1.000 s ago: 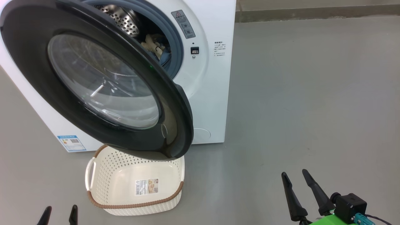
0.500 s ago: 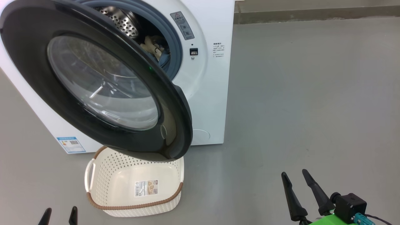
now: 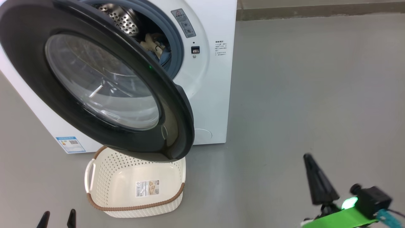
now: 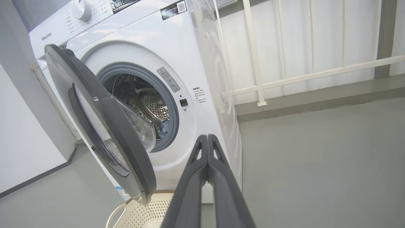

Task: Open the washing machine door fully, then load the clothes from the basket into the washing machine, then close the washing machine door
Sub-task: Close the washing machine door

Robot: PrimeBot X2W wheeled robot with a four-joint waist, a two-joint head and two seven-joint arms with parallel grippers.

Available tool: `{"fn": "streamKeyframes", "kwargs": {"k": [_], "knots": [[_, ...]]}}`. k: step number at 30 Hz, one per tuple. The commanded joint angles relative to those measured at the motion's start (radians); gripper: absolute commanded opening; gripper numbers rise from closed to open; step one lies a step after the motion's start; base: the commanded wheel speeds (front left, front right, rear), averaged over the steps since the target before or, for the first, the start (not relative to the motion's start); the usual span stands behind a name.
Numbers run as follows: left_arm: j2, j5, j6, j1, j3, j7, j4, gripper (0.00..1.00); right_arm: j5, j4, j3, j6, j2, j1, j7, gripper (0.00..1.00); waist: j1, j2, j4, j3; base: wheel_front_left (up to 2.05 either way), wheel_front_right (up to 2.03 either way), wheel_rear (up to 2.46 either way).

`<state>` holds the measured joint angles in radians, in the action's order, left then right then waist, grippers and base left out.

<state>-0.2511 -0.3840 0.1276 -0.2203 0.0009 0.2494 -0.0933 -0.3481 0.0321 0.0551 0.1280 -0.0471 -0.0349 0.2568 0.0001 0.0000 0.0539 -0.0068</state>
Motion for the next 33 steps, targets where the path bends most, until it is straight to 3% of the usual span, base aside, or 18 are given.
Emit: {"fn": "streamKeyframes", "kwargs": {"k": [1, 9, 15, 25, 33], "knots": [[-0.02, -0.013, 0.003, 0.045, 0.039, 0.012, 0.016, 1.0, -0.012, -0.042, 0.021, 0.003, -0.003, 0.048, 0.005, 0.0, -0.0001, 0.0, 0.0, 0.001, 0.0, 0.0, 0.0], [-0.026, -0.03, 0.003, 0.053, 0.037, 0.012, 0.009, 1.0, -0.017, -0.337, 0.053, 0.003, -0.003, 0.079, 0.005, 0.0, -0.0001, 0.0, 0.007, 0.008, 0.0, 0.0, 0.0], [-0.022, -0.042, 0.003, 0.059, 0.026, 0.012, 0.004, 1.0, 0.059, -0.452, 0.161, 0.003, -0.003, 0.125, 0.005, 0.0, -0.0001, 0.0, 0.027, 0.012, 0.0, 0.0, 0.0], [-0.023, -0.059, 0.003, 0.081, -0.003, 0.012, 0.003, 1.0, 0.204, -0.347, 0.423, 0.003, -0.003, 0.227, 0.005, 0.0, -0.0001, 0.0, 0.098, 0.036, 0.0, 0.0, 0.0], [-0.032, -0.086, 0.003, 0.117, -0.032, 0.012, 0.016, 1.0, 0.202, -0.171, 0.528, 0.003, -0.003, 0.29, 0.005, 0.0, -0.0001, 0.0, 0.176, 0.09, 0.0, 0.0, 0.0]]}}
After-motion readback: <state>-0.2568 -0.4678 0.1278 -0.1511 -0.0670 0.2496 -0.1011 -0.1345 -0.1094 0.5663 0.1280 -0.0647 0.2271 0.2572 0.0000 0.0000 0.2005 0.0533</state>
